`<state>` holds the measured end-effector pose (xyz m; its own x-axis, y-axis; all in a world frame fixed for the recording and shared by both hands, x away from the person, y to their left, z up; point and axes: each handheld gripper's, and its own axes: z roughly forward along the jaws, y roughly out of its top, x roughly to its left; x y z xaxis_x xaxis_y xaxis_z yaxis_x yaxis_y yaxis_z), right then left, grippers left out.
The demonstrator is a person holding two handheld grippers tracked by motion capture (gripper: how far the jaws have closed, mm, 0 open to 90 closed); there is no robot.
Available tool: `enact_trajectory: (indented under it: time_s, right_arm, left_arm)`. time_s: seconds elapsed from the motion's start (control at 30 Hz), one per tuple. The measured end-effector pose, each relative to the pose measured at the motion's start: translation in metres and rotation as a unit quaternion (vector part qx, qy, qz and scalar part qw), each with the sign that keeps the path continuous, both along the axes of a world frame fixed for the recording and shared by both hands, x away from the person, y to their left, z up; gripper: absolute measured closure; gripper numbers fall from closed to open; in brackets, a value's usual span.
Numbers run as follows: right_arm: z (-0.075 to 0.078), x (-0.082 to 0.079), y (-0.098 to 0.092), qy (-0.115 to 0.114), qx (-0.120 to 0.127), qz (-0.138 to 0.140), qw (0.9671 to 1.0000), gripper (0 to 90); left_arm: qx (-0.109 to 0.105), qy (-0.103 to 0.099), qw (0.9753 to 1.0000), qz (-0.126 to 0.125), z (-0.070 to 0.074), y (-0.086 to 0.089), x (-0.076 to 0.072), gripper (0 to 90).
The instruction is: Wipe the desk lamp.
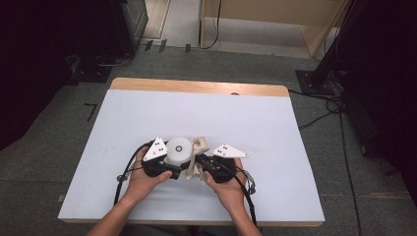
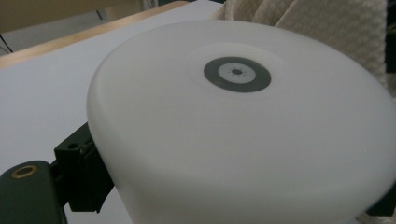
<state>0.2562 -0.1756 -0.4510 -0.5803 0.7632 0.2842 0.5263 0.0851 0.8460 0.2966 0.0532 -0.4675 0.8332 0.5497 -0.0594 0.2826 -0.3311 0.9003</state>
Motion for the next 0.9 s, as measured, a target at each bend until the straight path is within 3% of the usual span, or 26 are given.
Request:
enact_trajectory:
  time_s: [0.27,0.47,0.57,0.63,0.8,0.9]
  right_arm:
    - [-0.025,0.010,-0.002,0.047,-0.015,0.004,0.9988,84.8]
    - [-0.028,0.012,-0.011,0.045,-0.031,-0.010,0.9985,84.3]
    - [-0.027,0.014,-0.019,0.043,-0.033,-0.023,0.9983,84.3]
    - [-0.027,0.016,-0.024,0.046,-0.036,-0.032,0.9978,84.2]
    - [-0.029,0.019,-0.032,0.048,-0.037,-0.045,0.9971,84.2]
    - [-0.031,0.020,-0.032,0.053,-0.039,-0.045,0.9968,84.2]
  left_arm:
    - [0.007,0.006,0.9999,0.011,0.001,-0.001,-0.002,6.5]
    - [0.006,0.011,0.9995,0.030,0.005,0.003,-0.006,6.2]
    - [-0.013,0.022,0.9989,0.039,0.009,0.003,-0.008,4.4]
    - [-0.012,0.018,0.9984,0.051,0.012,0.002,-0.011,3.9]
    - [-0.012,0.016,0.9940,0.107,0.017,-0.008,-0.022,1.2]
    - [0.018,-0.010,0.9906,0.135,0.015,-0.019,-0.029,0.0]
